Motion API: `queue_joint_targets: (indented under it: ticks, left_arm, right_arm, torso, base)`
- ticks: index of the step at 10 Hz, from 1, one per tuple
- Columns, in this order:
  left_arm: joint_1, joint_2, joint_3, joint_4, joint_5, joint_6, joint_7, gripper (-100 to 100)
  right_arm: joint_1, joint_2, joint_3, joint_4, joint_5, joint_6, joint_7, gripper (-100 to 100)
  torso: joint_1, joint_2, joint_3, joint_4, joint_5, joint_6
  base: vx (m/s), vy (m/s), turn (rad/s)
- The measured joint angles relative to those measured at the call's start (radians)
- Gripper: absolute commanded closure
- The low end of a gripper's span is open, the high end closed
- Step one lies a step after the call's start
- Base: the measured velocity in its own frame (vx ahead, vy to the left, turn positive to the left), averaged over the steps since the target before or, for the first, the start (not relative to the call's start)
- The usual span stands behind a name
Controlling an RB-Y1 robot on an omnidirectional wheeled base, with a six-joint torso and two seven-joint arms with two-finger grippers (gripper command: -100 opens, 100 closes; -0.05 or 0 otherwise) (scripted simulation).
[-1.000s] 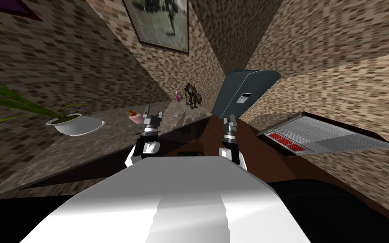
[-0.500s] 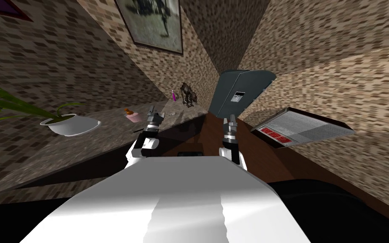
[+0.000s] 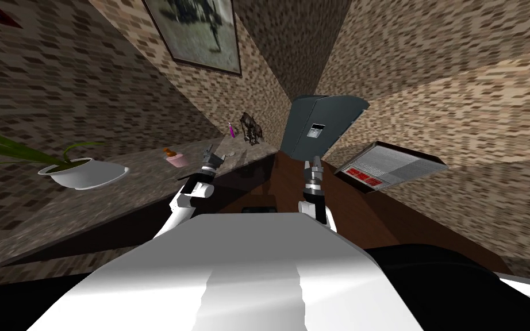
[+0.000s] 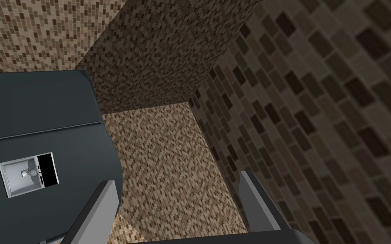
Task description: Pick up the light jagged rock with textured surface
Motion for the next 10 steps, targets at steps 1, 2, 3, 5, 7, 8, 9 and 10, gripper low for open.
queue_joint_targets:
  ticks: [1,2,3,5,7,8,9,10]
  left_arm:
    - [-0.018,0.021,0.002,0.025,0.023,0.021,0.016,-100]
    - [-0.031,0.029,0.005,0.032,0.036,0.048,0.026,-100]
    - [-0.050,0.052,0.009,0.055,0.060,0.075,0.043,-100]
    - [-0.081,0.082,0.012,0.096,0.097,0.118,0.070,-100]
    - [-0.108,0.113,0.020,0.126,0.134,0.171,0.099,-100]
    - [-0.118,0.120,0.023,0.135,0.146,0.198,0.111,-100]
    - [-0.133,0.138,0.026,0.156,0.169,0.225,0.127,-100]
    - [-0.145,0.147,0.025,0.174,0.181,0.246,0.138,-100]
  right_arm:
    - [0.000,0.000,0.000,0.000,0.000,0.000,0.000,0]
    - [0.000,0.000,0.000,0.000,0.000,0.000,0.000,0]
    - [0.000,0.000,0.000,0.000,0.000,0.000,0.000,0]
    - [0.000,0.000,0.000,0.000,0.000,0.000,0.000,0]
    - [0.000,0.000,0.000,0.000,0.000,0.000,0.000,0]
    - [0.000,0.000,0.000,0.000,0.000,0.000,0.000,0]
    - [0.000,0.000,0.000,0.000,0.000,0.000,0.000,0]
    - [0.000,0.000,0.000,0.000,0.000,0.000,0.000,0]
  torso:
    - [0.000,0.001,0.000,0.000,0.000,0.000]
    - [0.000,0.000,0.000,0.000,0.000,0.000]
    - [0.000,0.000,0.000,0.000,0.000,0.000]
    - [0.001,-0.001,0.000,0.000,0.000,0.000]
    - [0.002,0.000,0.000,0.000,0.000,0.000]
    - [0.002,-0.001,0.000,0.000,0.000,0.000]
    - [0.002,-0.001,0.000,0.000,0.000,0.000]
    - [0.002,-0.001,-0.001,0.000,0.000,0.000]
  base:
    - [-0.060,-0.023,-0.079]
    - [-0.069,-0.030,-0.169]
    - [-0.054,-0.022,-0.092]
    - [-0.046,-0.014,-0.119]
    - [-0.053,-0.002,-0.145]
    - [-0.048,-0.006,-0.172]
    - [-0.039,-0.001,-0.099]
    - [-0.032,0.006,-0.198]
